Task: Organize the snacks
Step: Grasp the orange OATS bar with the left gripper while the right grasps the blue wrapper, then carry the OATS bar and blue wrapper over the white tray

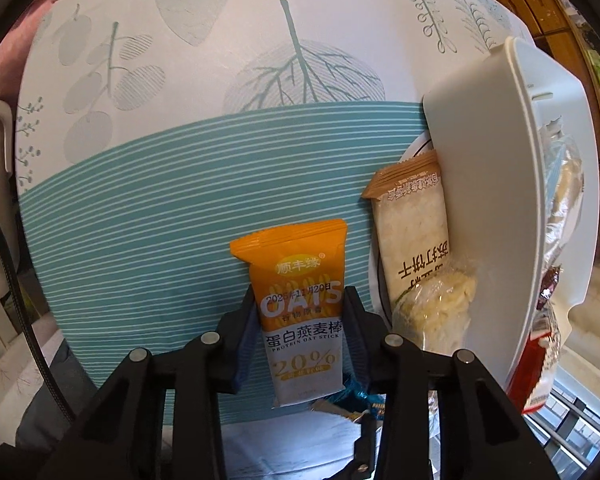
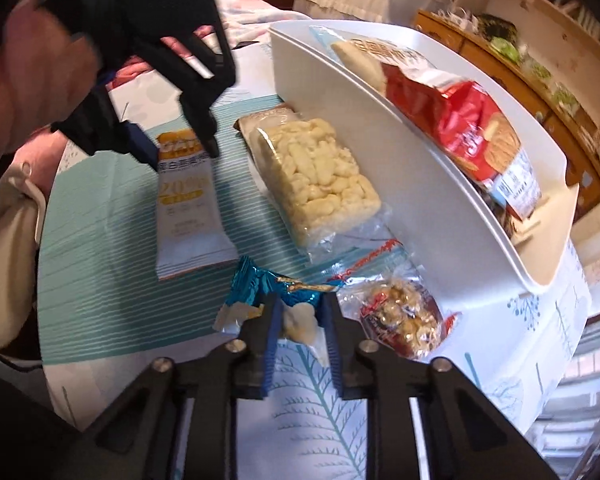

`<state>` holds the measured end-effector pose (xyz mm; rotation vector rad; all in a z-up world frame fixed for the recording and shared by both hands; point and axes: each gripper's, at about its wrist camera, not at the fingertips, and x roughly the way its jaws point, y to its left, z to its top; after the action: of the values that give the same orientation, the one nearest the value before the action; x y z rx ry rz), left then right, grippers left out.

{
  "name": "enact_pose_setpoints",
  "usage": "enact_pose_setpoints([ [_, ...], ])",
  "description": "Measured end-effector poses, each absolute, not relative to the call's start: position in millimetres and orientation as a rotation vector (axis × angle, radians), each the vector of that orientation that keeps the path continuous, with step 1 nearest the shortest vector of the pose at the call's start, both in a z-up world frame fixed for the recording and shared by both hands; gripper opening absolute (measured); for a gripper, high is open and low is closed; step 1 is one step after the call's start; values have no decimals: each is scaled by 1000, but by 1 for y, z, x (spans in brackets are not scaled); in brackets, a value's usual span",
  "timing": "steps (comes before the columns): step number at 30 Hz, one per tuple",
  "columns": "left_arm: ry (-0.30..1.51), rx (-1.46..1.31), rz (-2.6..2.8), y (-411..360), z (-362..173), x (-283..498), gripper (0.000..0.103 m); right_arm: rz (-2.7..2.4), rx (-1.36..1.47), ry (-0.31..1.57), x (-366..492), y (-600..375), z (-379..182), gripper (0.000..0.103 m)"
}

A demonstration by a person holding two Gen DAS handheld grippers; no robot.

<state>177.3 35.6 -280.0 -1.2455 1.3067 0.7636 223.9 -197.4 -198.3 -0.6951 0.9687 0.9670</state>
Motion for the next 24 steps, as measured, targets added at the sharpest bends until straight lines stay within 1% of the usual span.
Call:
enact_pose_setpoints([
  [4,1305,-1217,756,40,-267,174,38,953,-687,983,225,-195,-194,10],
  [9,1328,-1168,727,43,-249,167,38,939,-678,1006,217,-191,-188,8],
  [15,1364,-1070,687,47,-222,169,38,944,-626,998,203,-188,-168,7],
  [24,1397,-788,597,49,-150,191,38,921,-509,935,207,-183,-123,7],
])
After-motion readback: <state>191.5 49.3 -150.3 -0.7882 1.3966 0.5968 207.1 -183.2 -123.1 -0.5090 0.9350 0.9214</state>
